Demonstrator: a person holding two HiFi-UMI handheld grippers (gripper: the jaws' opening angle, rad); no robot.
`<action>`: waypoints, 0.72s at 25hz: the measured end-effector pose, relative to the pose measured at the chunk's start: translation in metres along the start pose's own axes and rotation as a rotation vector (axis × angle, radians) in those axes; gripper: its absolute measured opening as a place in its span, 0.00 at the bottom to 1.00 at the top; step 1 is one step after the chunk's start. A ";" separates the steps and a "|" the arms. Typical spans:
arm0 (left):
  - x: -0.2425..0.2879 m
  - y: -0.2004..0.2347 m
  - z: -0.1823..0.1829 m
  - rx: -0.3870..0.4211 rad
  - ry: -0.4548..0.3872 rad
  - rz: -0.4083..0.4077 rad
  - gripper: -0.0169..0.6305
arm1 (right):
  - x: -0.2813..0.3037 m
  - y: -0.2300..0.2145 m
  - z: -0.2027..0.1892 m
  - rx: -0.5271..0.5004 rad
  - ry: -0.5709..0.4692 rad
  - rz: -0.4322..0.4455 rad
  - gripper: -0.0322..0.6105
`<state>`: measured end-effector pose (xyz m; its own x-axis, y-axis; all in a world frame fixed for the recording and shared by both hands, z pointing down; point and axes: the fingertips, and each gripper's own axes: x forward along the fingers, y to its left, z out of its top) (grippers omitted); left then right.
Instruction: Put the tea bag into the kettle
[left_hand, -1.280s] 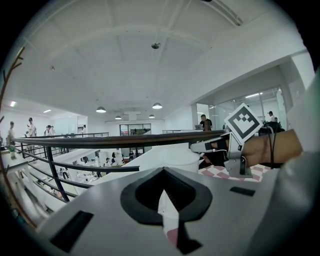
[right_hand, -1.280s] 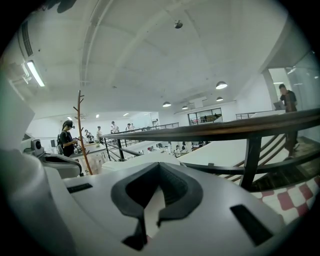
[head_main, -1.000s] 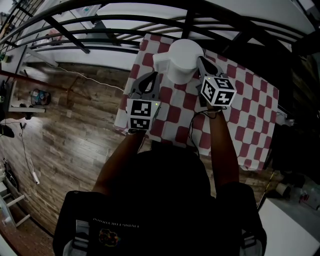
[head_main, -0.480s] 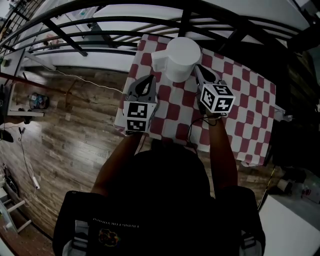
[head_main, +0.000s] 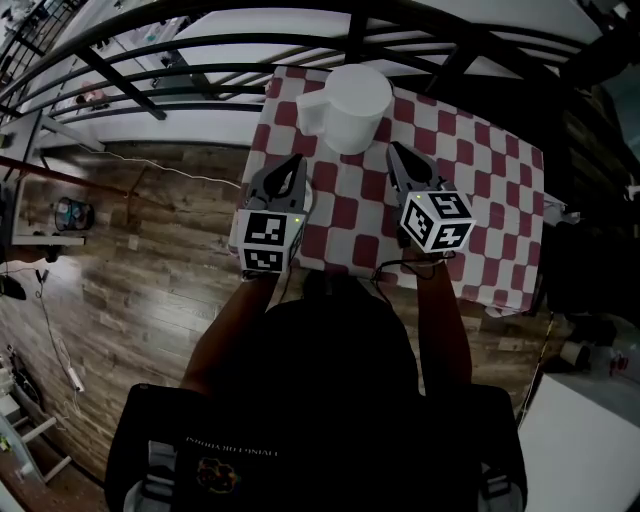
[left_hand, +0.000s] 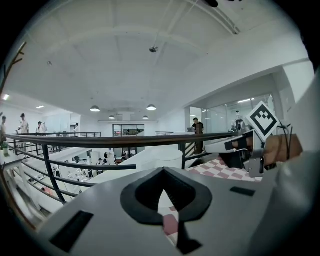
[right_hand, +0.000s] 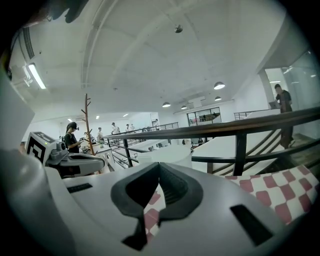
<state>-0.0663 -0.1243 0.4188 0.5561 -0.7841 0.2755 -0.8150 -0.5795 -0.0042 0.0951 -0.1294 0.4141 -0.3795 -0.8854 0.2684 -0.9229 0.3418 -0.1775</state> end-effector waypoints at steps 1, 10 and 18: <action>-0.003 -0.003 0.001 0.000 -0.002 -0.011 0.03 | -0.005 0.004 -0.001 0.000 -0.003 -0.001 0.07; -0.033 -0.020 -0.001 0.027 0.004 -0.070 0.03 | -0.051 0.042 -0.012 -0.009 -0.005 -0.012 0.07; -0.053 -0.038 -0.001 0.027 0.005 -0.127 0.03 | -0.085 0.072 -0.027 -0.025 0.024 -0.016 0.07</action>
<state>-0.0651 -0.0601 0.4054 0.6537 -0.7031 0.2799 -0.7333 -0.6799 0.0047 0.0587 -0.0210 0.4039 -0.3658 -0.8831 0.2938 -0.9301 0.3355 -0.1496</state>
